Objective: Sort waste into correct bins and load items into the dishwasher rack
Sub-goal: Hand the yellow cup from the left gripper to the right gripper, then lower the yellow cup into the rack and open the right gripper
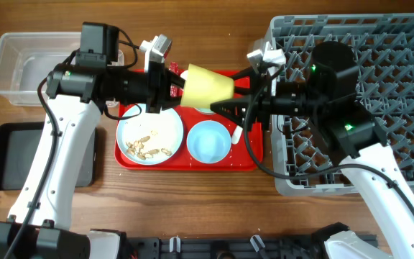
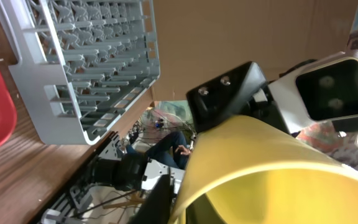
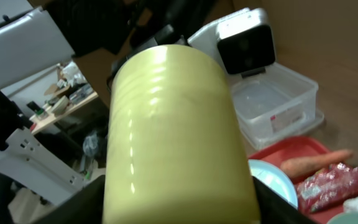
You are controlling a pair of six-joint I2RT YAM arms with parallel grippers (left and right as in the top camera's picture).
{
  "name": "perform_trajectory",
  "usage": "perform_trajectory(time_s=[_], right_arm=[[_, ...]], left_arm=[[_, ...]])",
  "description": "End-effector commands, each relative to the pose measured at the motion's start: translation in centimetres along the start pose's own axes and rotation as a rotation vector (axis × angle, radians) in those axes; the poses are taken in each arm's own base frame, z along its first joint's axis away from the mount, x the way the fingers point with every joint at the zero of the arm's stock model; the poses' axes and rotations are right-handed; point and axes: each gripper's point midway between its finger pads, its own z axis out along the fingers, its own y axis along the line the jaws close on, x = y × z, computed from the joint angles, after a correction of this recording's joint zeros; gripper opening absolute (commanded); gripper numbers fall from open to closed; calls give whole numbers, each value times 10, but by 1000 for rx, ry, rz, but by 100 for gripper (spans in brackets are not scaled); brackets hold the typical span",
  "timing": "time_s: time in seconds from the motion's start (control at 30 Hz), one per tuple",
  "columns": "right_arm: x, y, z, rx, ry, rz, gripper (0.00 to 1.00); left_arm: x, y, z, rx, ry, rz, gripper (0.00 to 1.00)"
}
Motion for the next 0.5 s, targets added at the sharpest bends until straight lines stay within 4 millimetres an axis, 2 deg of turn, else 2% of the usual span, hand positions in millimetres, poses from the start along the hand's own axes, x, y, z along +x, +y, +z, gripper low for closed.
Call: perform_trajectory(time_s=[0.0, 0.07, 0.17, 0.27, 0.37, 0.4, 0.47], right_arm=[[-7, 15, 0, -51, -8, -29, 56], [-9, 11, -4, -14, -14, -30, 57], [-8, -15, -25, 149, -29, 29, 55], [12, -55, -71, 419, -16, 188, 53], [52, -94, -135, 776, 28, 391, 54], [76, -108, -166, 955, 42, 531, 53], [115, -113, -204, 1149, 113, 692, 53]], left_arm=[[1, -2, 3, -1, 8, 23, 50], [-6, 8, 2, -66, -25, 32, 100], [-20, 27, -6, -172, -96, 38, 100], [-34, 44, -27, -250, -178, 14, 100], [-42, 49, -43, -263, -227, -3, 100], [-44, 52, -49, -275, -246, -9, 100], [-49, 60, -57, -316, -277, -18, 100]])
